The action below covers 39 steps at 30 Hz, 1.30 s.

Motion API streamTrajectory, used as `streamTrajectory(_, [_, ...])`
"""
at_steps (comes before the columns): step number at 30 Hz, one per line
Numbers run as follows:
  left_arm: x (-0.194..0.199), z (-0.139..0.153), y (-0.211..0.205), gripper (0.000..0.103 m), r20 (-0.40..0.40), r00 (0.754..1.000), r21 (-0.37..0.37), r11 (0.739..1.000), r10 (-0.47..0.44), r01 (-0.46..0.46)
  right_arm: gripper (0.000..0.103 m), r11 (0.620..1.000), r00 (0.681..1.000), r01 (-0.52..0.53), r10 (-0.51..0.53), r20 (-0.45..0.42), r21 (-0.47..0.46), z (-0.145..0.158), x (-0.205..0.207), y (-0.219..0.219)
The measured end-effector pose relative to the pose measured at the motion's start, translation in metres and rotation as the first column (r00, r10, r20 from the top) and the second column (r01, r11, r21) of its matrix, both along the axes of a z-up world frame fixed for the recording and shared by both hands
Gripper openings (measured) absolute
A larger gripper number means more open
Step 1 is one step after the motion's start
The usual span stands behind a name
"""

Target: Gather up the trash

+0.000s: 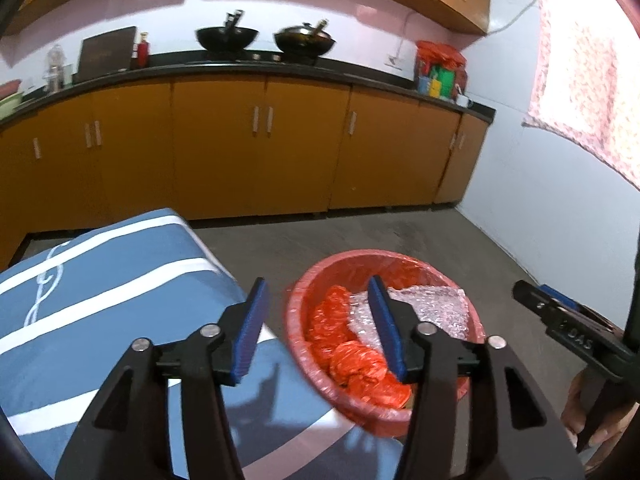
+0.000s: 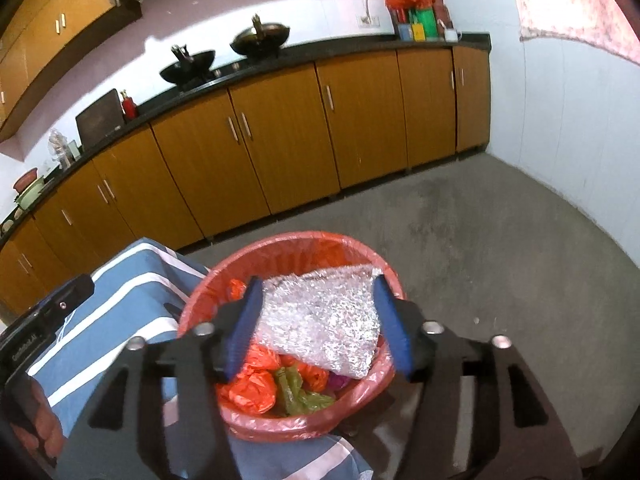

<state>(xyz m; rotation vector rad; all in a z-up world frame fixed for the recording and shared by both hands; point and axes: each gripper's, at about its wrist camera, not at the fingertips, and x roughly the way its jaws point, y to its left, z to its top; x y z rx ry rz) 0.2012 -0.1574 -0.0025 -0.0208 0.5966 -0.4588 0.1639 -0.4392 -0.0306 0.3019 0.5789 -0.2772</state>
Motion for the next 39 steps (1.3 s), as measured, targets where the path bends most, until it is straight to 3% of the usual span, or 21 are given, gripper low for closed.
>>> streamTrajectory(5, [-0.026, 0.01, 0.03, 0.078, 0.053, 0.997, 0.004, 0.998, 0.058, -0.058, 0.099, 0.999, 0.998, 0.0, 0.003, 0.07, -0.04, 0.016, -0.026, 0.019])
streamTrajectory(7, [-0.039, 0.013, 0.044, 0.093, 0.078, 0.994, -0.003, 0.997, 0.081, -0.081, 0.099, 0.997, 0.994, 0.017, -0.01, 0.107, -0.072, 0.021, -0.039, 0.028])
streamTrajectory(10, [-0.054, 0.016, 0.061, 0.1, 0.108, 0.987, -0.008, 0.993, 0.116, -0.116, 0.099, 0.989, 0.988, 0.051, -0.029, 0.152, -0.142, 0.029, -0.054, 0.043])
streamTrajectory(19, [-0.104, 0.01, 0.106, 0.101, 0.161, 0.952, -0.005, 0.965, 0.259, -0.262, 0.099, 0.961, 0.973, 0.057, 0.007, 0.231, -0.271, 0.046, -0.094, 0.089])
streamTrajectory(23, [-0.124, 0.008, 0.12, 0.101, 0.184, 0.931, -0.005, 0.947, 0.316, -0.321, 0.099, 0.971, 0.969, 0.041, 0.018, 0.245, -0.236, 0.045, -0.108, 0.099])
streamTrajectory(28, [-0.154, 0.009, 0.124, 0.101, 0.276, 0.892, 0.042, 0.923, 0.357, -0.382, 0.099, 0.983, 0.977, -0.009, 0.048, 0.209, -0.185, 0.036, -0.117, 0.107])
streamTrajectory(39, [-0.183, -0.003, 0.126, 0.101, 0.303, 0.873, 0.083, 0.902, 0.381, -0.423, 0.099, 0.974, 0.978, -0.044, 0.087, 0.189, -0.223, 0.025, -0.138, 0.128])
